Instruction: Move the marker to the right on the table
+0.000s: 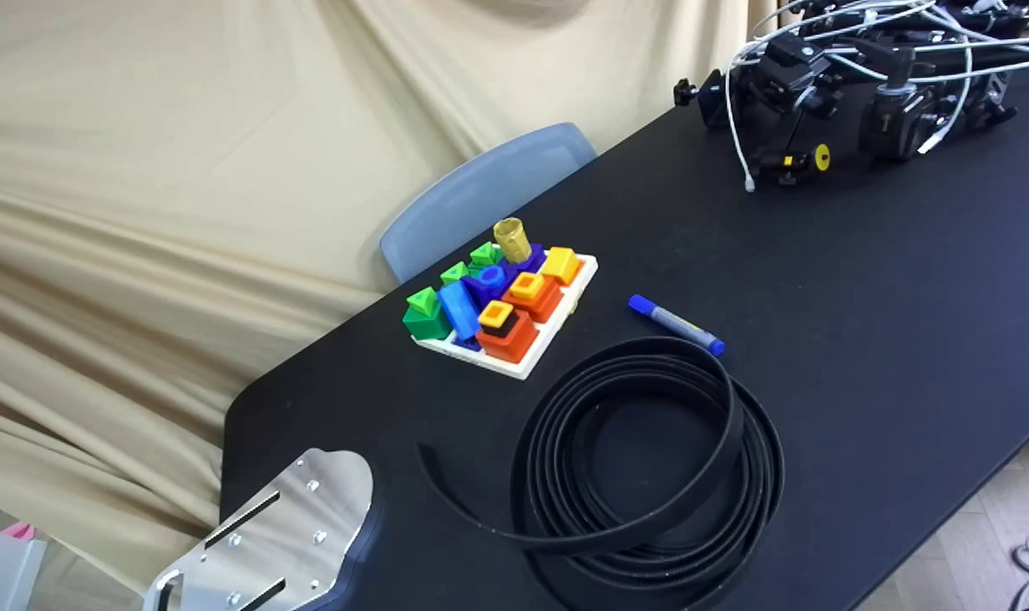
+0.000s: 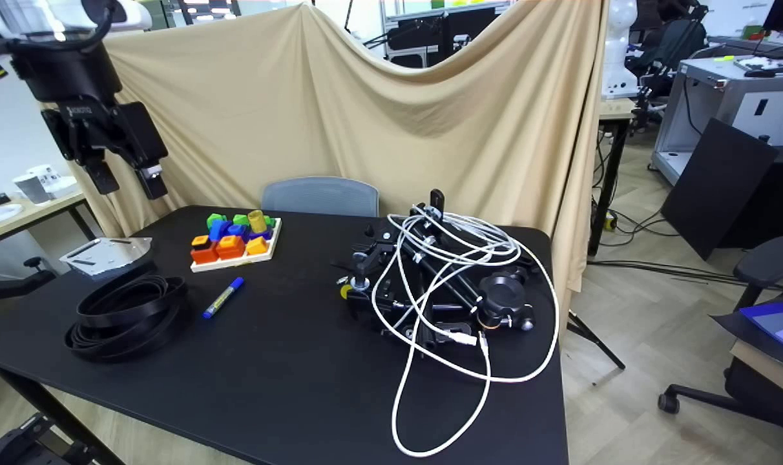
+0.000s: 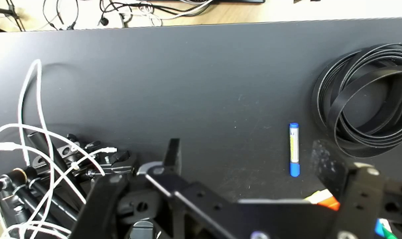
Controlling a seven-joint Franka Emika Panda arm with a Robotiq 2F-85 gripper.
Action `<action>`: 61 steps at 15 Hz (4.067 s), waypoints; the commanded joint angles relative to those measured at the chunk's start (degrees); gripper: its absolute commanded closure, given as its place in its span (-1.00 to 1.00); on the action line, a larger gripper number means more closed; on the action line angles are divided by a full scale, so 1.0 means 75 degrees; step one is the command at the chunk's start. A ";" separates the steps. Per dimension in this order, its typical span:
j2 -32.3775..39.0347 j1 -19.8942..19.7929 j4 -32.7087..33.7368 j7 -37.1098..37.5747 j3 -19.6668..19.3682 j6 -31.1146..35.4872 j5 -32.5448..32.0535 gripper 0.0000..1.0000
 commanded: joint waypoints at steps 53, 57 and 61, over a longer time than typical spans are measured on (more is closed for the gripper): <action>0.8943 0.2357 0.3152 0.1358 0.0291 0.6369 -0.0591 -0.24; 0.8877 0.2383 0.3089 0.1470 0.0285 0.6396 -0.0568 0.35; 0.8804 0.2316 0.3003 0.1482 0.0319 0.6386 -0.0514 0.87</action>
